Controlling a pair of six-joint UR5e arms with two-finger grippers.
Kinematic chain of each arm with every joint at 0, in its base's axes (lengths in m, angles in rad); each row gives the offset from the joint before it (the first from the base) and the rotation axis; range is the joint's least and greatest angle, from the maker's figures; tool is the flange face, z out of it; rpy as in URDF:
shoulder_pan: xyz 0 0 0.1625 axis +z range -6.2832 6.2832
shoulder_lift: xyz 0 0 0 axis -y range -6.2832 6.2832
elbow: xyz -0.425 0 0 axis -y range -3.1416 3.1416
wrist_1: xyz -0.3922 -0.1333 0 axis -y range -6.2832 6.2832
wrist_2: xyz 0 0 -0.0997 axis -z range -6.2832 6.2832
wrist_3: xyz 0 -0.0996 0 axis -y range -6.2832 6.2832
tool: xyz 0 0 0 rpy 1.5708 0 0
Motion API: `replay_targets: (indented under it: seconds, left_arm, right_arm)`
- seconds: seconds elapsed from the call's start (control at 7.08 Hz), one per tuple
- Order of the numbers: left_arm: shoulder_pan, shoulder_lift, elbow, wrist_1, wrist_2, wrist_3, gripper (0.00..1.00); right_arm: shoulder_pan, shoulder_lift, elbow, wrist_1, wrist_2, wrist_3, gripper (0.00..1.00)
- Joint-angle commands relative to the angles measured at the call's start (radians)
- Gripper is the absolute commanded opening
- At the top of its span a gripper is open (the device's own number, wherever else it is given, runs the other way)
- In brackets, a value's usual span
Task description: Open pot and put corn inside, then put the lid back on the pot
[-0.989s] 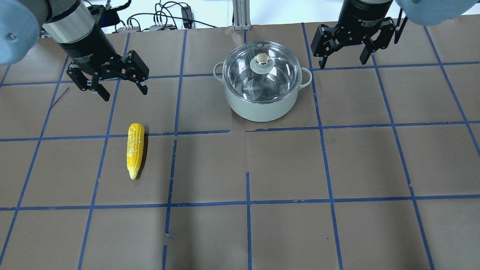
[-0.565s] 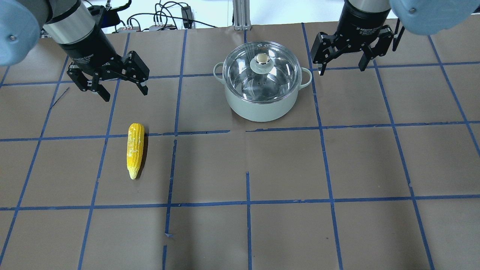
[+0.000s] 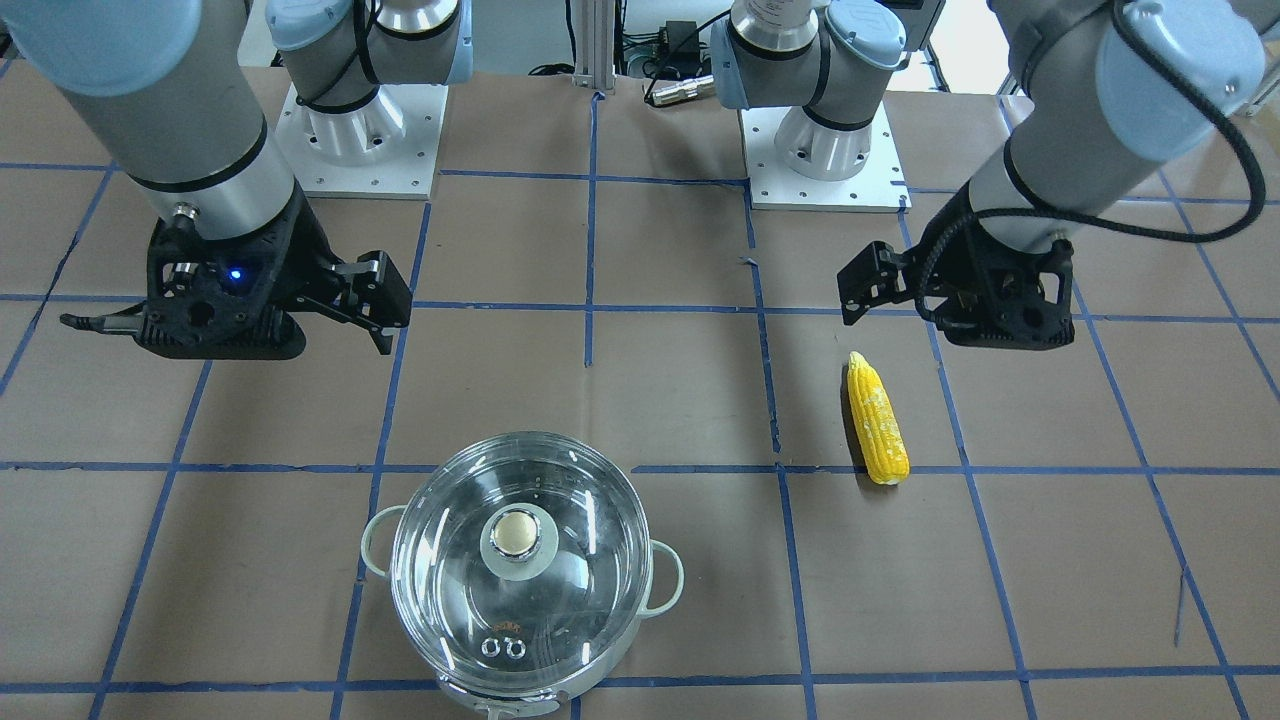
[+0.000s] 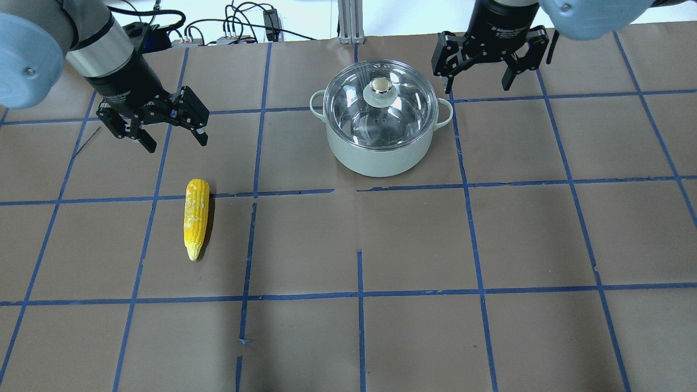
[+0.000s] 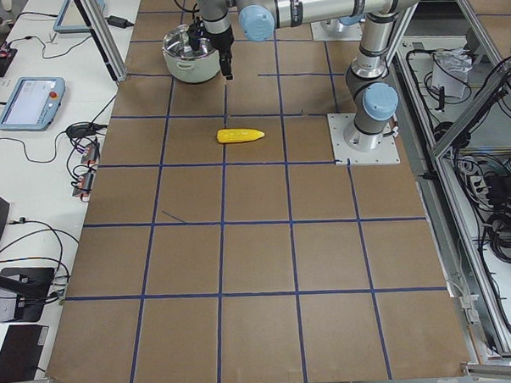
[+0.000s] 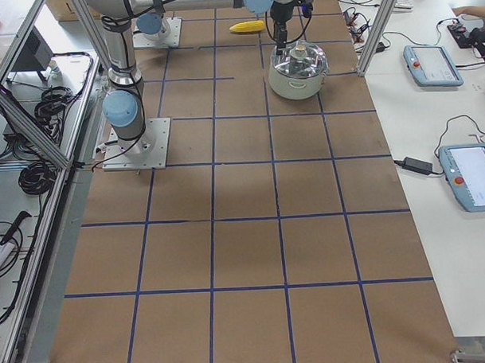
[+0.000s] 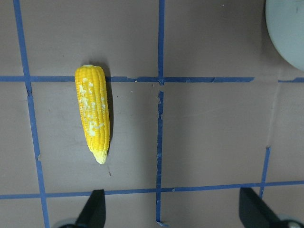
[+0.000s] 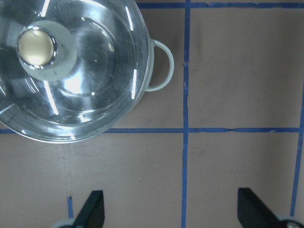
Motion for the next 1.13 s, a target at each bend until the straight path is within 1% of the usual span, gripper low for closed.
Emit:
replay_targets:
  seconds: [0.0, 0.14, 0.28, 0.42, 0.57, 0.71, 0.85, 0.99]
  left_arm:
    - [0.025, -0.128, -0.098, 0.277, 0.002, 0.013, 1.0]
    - [0.026, -0.159, -0.16, 0.412, 0.002, 0.016, 1.0]
    - [0.042, -0.162, -0.224, 0.508, 0.002, 0.042, 1.0]
    - [0.068, -0.162, -0.296, 0.6, 0.002, 0.069, 1.0]
    - [0.08, -0.162, -0.364, 0.71, 0.016, 0.112, 1.0]
    - [0.082, -0.165, -0.408, 0.778, 0.044, 0.114, 1.0]
    - [0.082, -0.165, -0.433, 0.821, 0.044, 0.114, 1.0]
    - [0.082, -0.164, -0.447, 0.826, 0.045, 0.111, 1.0]
  right_arm:
    - [0.083, 0.139, -0.148, -0.003, -0.008, 0.116, 1.0]
    - [0.122, 0.215, -0.208, 0.0, -0.013, 0.194, 1.0]
    - [0.159, 0.268, -0.245, -0.002, -0.012, 0.249, 1.0]
    - [0.176, 0.308, -0.247, -0.047, -0.008, 0.263, 1.0]
    - [0.178, 0.322, -0.246, -0.09, -0.011, 0.267, 1.0]
    - [0.176, 0.349, -0.243, -0.108, -0.015, 0.262, 1.0]
    - [0.17, 0.36, -0.238, -0.109, -0.012, 0.25, 1.0]
    - [0.169, 0.365, -0.229, -0.111, -0.013, 0.251, 0.99]
